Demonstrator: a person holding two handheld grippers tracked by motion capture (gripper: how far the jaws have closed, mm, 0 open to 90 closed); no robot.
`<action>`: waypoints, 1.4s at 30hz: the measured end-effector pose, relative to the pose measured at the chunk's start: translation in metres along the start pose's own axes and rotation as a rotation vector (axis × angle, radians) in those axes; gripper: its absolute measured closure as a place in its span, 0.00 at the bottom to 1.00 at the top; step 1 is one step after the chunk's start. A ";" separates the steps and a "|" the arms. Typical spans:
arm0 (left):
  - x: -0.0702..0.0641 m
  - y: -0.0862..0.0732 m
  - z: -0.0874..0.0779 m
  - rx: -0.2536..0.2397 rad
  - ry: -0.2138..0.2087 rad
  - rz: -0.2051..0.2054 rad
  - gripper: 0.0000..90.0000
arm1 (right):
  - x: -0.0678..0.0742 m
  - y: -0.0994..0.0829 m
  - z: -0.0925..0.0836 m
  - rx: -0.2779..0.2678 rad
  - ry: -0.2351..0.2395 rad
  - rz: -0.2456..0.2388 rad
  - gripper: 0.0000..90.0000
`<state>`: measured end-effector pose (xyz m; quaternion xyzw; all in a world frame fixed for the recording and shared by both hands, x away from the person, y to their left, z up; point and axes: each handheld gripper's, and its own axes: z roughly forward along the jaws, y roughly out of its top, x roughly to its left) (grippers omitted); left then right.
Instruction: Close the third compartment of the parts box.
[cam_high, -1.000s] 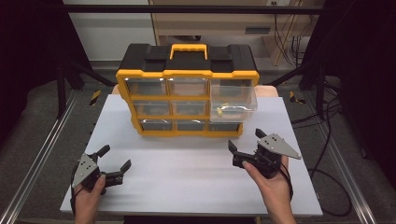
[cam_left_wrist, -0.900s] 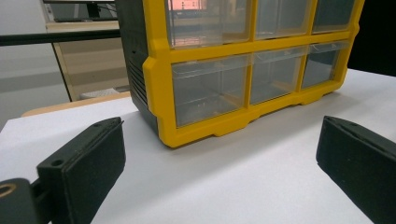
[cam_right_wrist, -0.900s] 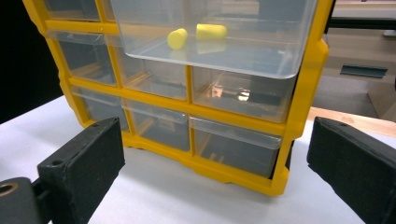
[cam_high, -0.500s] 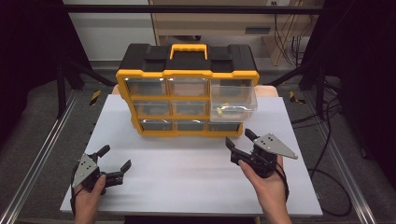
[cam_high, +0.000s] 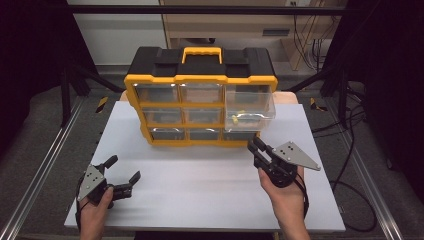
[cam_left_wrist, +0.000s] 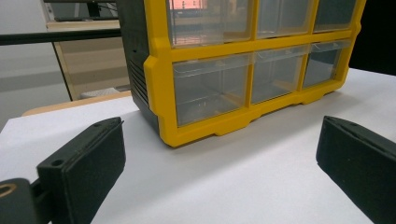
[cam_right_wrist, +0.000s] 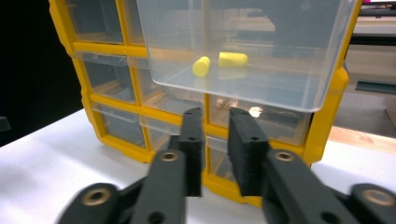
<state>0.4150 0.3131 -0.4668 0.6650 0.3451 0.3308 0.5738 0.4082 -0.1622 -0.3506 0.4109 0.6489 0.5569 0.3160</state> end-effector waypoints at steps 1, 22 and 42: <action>0.000 0.000 0.000 -0.002 0.000 -0.001 0.01 | 0.000 0.001 0.000 -0.004 0.002 -0.002 0.90; -0.001 0.000 0.001 0.000 -0.005 0.003 0.01 | 0.001 0.030 0.020 -0.042 0.036 0.009 1.00; -0.001 0.000 0.001 0.002 -0.005 0.005 0.01 | -0.007 0.042 0.034 -0.026 0.047 0.018 1.00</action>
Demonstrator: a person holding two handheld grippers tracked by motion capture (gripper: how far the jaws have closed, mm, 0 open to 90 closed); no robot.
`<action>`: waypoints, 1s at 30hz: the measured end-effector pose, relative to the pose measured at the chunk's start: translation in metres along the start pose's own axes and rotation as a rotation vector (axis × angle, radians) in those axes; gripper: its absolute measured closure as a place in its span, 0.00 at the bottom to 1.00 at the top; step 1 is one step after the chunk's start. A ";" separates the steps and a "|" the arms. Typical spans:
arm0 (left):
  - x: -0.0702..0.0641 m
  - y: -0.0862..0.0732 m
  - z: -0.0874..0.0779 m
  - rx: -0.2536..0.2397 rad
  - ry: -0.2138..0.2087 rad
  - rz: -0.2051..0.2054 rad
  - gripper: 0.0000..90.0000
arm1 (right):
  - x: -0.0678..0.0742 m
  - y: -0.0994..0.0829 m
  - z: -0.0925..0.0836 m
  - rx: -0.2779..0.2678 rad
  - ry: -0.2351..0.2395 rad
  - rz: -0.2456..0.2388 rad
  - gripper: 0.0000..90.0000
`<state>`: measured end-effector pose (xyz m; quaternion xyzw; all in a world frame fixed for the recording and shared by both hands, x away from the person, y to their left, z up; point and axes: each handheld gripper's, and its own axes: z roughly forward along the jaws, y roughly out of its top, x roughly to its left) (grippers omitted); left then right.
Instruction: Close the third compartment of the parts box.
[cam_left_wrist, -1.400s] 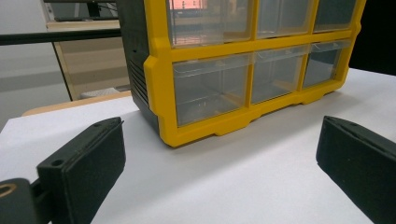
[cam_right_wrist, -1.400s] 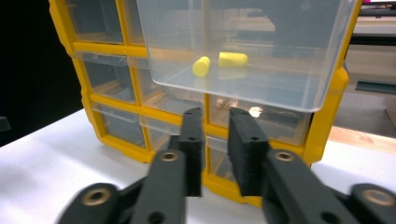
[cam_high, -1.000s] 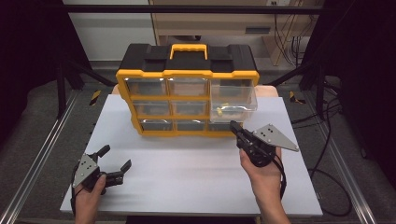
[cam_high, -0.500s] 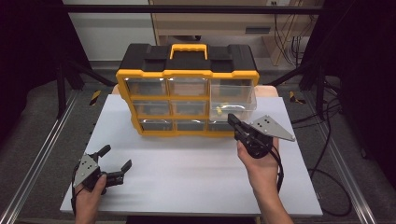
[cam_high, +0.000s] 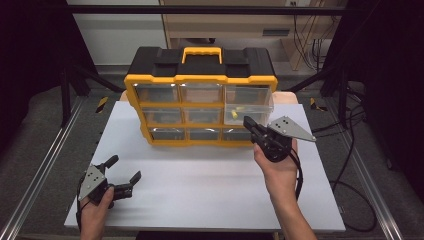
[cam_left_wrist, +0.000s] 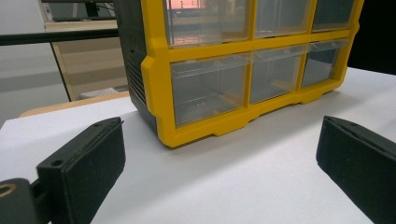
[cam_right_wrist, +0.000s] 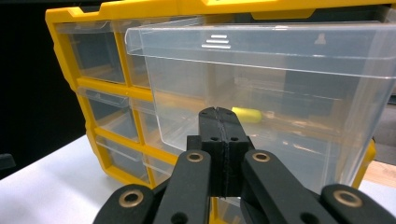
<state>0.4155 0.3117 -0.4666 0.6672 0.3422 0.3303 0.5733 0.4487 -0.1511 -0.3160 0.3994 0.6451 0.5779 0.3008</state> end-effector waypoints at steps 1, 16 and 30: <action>0.000 0.000 0.000 -0.002 0.000 -0.002 0.01 | 0.000 0.000 0.001 0.001 0.003 0.000 1.00; 0.001 0.000 -0.002 -0.012 0.000 -0.016 0.01 | -0.005 0.006 0.007 0.019 -0.026 -0.009 1.00; 0.000 0.001 0.000 -0.011 -0.003 -0.012 0.01 | -0.008 0.010 0.019 0.037 -0.057 -0.001 1.00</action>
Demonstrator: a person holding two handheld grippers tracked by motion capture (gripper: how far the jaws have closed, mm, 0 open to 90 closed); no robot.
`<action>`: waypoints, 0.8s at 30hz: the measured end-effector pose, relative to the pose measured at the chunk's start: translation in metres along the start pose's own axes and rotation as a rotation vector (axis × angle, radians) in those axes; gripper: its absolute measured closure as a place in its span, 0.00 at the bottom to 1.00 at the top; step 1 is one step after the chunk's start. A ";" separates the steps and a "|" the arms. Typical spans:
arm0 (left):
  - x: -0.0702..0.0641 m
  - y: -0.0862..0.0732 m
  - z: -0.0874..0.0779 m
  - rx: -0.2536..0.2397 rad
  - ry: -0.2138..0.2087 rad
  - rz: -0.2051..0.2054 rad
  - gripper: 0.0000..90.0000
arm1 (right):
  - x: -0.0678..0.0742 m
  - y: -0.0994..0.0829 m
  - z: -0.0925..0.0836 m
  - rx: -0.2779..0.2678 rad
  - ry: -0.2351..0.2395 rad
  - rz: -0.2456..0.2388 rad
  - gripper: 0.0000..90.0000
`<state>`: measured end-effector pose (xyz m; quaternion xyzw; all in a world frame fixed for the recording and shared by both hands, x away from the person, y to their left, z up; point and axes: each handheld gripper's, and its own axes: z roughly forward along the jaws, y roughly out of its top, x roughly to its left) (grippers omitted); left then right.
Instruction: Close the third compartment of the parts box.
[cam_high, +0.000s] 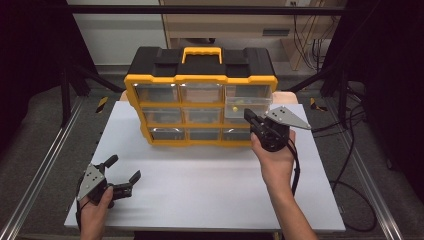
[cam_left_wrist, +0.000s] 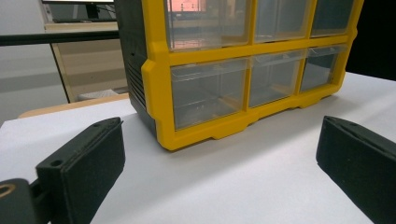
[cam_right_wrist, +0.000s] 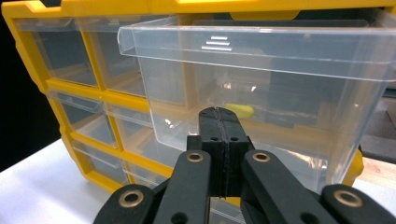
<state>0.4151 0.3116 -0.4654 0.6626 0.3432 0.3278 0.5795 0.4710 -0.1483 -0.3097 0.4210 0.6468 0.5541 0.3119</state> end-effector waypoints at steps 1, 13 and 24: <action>0.000 0.000 0.000 0.002 -0.001 0.002 0.01 | 0.000 0.001 0.001 0.007 0.000 0.003 1.00; 0.000 -0.001 0.000 0.006 0.007 0.011 0.01 | -0.001 0.006 0.008 0.038 -0.014 -0.004 1.00; -0.003 0.000 0.002 0.018 -0.001 0.020 0.01 | -0.005 0.008 0.009 0.050 -0.018 -0.010 1.00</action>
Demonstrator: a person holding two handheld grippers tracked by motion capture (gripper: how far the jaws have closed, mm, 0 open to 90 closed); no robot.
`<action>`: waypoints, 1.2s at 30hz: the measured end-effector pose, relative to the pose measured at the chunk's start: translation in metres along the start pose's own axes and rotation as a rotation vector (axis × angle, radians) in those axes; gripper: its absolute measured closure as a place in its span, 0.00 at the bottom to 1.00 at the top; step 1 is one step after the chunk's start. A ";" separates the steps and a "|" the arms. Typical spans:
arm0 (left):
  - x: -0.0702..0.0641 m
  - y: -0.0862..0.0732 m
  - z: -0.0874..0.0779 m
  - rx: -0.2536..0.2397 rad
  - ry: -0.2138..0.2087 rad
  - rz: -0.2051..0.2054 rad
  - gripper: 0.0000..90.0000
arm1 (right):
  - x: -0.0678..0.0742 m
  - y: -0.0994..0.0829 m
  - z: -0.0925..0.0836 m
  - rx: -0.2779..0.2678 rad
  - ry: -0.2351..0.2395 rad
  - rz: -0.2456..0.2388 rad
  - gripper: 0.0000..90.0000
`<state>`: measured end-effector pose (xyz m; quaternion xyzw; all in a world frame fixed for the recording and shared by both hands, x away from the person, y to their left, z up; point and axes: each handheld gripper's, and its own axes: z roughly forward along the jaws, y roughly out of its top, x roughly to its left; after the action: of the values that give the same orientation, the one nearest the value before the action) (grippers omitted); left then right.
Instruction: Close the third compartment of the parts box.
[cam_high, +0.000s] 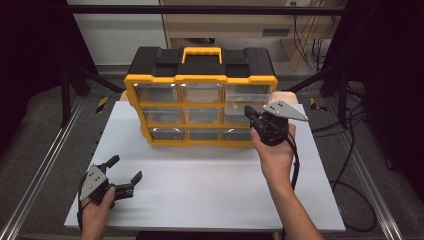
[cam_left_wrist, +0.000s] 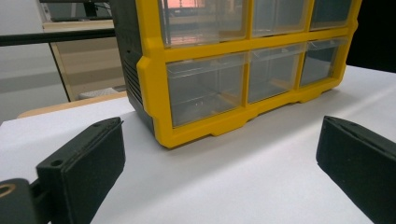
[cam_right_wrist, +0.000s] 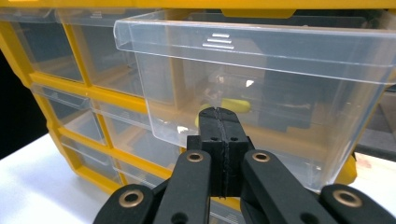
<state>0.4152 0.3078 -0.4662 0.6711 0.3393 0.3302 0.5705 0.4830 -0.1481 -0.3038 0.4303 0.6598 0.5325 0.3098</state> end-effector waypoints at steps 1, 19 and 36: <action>0.000 0.000 0.000 0.000 0.000 0.002 0.01 | -0.001 0.000 0.000 -0.001 0.005 0.001 1.00; 0.001 0.000 -0.001 -0.010 0.000 -0.018 0.01 | -0.007 0.002 0.005 0.001 -0.005 0.001 1.00; 0.004 0.000 -0.004 -0.022 0.003 -0.029 0.01 | -0.011 0.003 0.008 0.005 -0.017 -0.003 1.00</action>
<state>0.4143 0.3132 -0.4656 0.6591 0.3463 0.3266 0.5822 0.4958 -0.1540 -0.3029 0.4345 0.6590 0.5268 0.3153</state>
